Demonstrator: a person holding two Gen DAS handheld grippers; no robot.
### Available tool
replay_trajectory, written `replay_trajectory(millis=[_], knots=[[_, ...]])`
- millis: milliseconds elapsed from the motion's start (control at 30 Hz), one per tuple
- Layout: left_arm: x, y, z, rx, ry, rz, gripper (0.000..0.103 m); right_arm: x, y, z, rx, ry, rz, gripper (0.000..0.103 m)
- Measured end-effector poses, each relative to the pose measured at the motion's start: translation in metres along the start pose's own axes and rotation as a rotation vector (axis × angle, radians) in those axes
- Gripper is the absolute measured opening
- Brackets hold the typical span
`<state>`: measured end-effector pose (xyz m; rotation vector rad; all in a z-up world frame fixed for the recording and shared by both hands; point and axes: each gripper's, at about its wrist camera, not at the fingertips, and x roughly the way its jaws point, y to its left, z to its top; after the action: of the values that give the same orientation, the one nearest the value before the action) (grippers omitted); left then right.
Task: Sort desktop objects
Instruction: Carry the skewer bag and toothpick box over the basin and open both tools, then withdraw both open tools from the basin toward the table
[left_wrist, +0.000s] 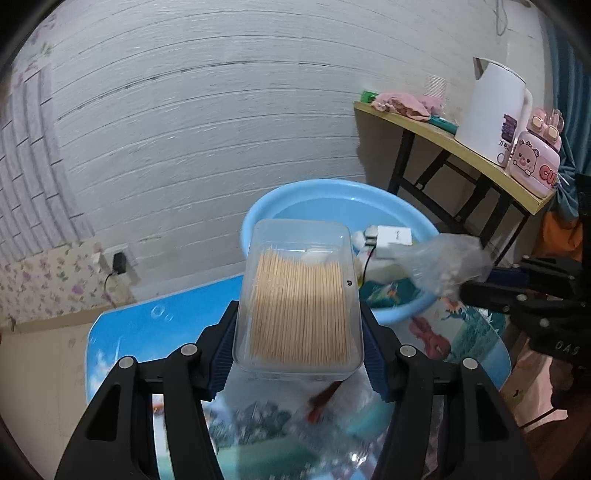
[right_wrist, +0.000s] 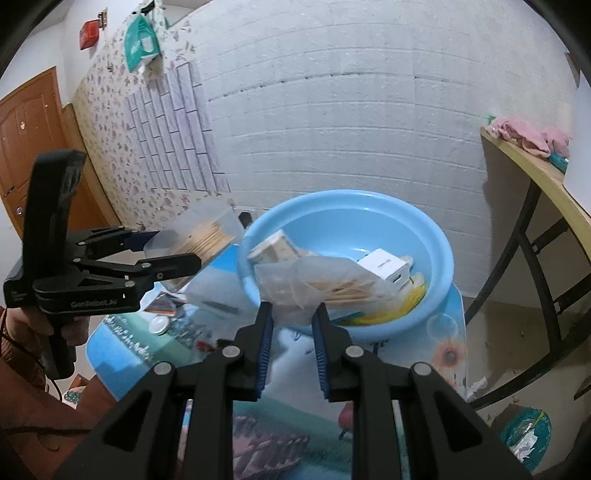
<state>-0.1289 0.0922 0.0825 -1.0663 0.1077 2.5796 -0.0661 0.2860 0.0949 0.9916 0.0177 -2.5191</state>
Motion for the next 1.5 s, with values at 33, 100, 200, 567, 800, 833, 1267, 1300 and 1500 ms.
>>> replay_trajectory(millis=[33, 100, 200, 567, 800, 833, 1267, 1300, 1500], knots=[[0.004, -0.001, 0.003, 0.005, 0.002, -0.003, 0.059, 0.003, -0.003, 0.001, 0.003, 0.002, -0.004, 0.021], [0.016, -0.004, 0.011, 0.016, 0.006, -0.012, 0.059, 0.011, -0.011, 0.007, 0.009, 0.008, -0.024, 0.021], [0.032, -0.008, 0.022, 0.033, 0.008, -0.032, 0.059, 0.019, -0.023, 0.017, 0.016, 0.006, -0.037, 0.021], [0.072, -0.02, 0.053, 0.083, -0.004, -0.054, 0.059, 0.055, -0.046, 0.048, 0.025, -0.011, -0.083, 0.021], [0.081, -0.019, 0.058, 0.088, -0.006, -0.056, 0.059, 0.07, -0.054, 0.05, 0.047, 0.013, -0.086, 0.023], [0.081, -0.019, 0.058, 0.087, -0.007, -0.059, 0.059, 0.072, -0.054, 0.05, 0.054, 0.02, -0.089, 0.023], [0.07, -0.015, 0.058, 0.07, -0.024, -0.051, 0.067, 0.076, -0.053, 0.046, 0.089, 0.055, -0.099, 0.034], [0.069, -0.014, 0.057, 0.068, -0.024, -0.048, 0.067, 0.074, -0.052, 0.045, 0.088, 0.057, -0.099, 0.034], [0.055, -0.006, 0.05, 0.054, -0.022, -0.012, 0.081, 0.067, -0.046, 0.04, 0.089, 0.062, -0.102, 0.034]])
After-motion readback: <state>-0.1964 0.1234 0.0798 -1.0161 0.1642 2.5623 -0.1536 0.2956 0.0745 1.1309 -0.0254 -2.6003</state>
